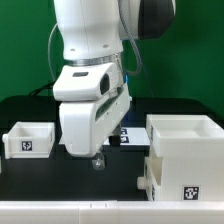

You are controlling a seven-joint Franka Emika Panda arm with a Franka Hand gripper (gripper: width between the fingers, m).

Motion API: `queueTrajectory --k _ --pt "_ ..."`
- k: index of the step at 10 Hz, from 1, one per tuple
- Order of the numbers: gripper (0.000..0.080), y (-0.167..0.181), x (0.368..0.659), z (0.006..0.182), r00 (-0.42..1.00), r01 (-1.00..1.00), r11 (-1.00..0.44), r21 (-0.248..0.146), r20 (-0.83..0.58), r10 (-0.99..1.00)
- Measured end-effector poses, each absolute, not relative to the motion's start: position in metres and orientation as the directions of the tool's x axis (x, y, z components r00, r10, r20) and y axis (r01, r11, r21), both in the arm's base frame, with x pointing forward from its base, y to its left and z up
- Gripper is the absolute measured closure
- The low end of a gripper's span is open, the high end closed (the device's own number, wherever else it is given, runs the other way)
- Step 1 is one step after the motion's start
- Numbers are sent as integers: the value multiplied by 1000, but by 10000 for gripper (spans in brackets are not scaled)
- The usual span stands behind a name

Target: Assemble drawer

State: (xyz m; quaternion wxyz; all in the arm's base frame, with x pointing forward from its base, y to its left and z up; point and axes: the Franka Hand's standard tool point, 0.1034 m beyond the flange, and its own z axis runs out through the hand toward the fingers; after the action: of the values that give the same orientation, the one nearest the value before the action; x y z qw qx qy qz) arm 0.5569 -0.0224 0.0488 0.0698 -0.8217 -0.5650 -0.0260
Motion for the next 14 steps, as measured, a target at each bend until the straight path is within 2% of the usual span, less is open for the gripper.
queueTrajectory --k 2,4,5,10,11,14 --pt "151 -38 548 54 364 931 -359 -69 114 924" --pt "151 -59 522 78 312 950 -308 -50 101 945" --pt "151 -66 517 91 368 930 -365 -46 102 924" --pt "151 -67 515 88 383 924 -380 -52 100 918" --pt "151 -72 510 90 336 942 -333 -45 97 937" --pt "151 -110 455 101 184 982 -181 -45 81 980"
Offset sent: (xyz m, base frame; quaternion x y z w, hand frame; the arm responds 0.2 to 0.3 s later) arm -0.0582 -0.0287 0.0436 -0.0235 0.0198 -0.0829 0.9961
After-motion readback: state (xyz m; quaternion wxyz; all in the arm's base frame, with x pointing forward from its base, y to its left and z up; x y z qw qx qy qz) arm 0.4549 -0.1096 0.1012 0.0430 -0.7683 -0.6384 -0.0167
